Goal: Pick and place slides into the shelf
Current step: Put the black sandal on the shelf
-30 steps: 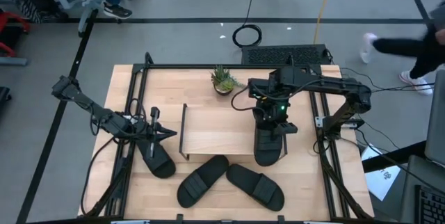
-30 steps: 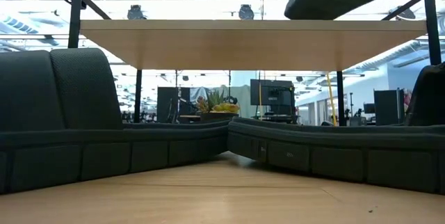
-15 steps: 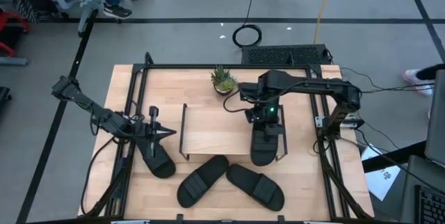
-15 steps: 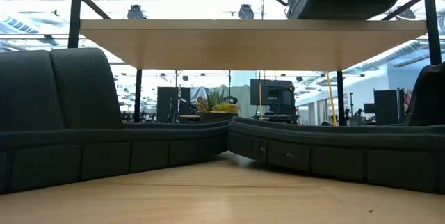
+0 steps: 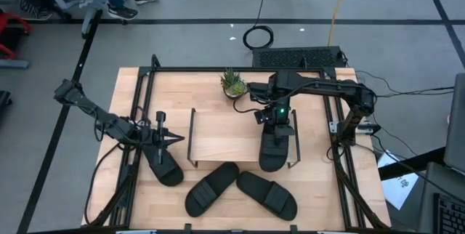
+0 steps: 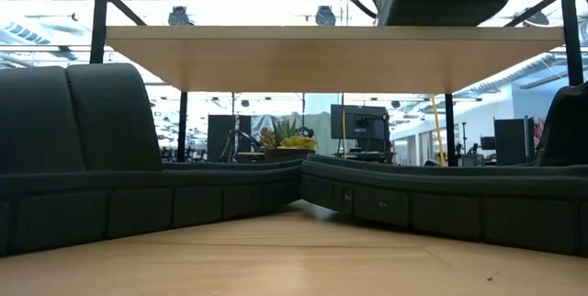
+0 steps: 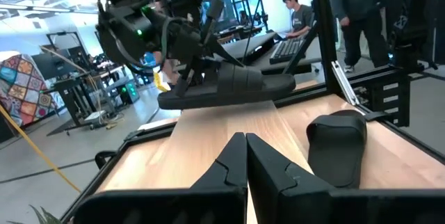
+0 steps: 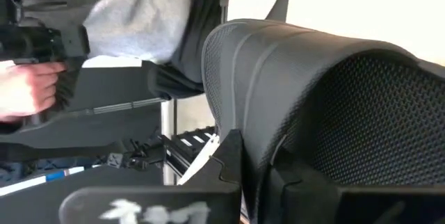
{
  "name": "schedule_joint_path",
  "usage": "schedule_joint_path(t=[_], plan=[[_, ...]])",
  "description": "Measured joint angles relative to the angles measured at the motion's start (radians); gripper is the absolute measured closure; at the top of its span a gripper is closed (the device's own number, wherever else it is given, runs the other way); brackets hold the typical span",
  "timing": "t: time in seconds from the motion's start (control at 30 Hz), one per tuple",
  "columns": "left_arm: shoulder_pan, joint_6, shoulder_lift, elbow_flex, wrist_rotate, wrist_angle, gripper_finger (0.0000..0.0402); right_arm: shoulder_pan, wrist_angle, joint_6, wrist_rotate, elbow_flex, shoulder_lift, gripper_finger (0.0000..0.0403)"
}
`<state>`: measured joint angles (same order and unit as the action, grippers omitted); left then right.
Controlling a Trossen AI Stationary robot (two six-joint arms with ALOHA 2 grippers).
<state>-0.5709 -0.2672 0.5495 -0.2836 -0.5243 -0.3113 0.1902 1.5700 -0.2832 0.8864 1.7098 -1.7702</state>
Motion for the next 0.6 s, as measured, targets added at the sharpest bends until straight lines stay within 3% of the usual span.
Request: schedule_joint_path(t=[0.6], plan=[[0.0,0.006,0.0,0.0,0.0,0.002,0.0399,-0.002,-0.055,-0.063,-0.147,-0.102,0.002,0.0392]])
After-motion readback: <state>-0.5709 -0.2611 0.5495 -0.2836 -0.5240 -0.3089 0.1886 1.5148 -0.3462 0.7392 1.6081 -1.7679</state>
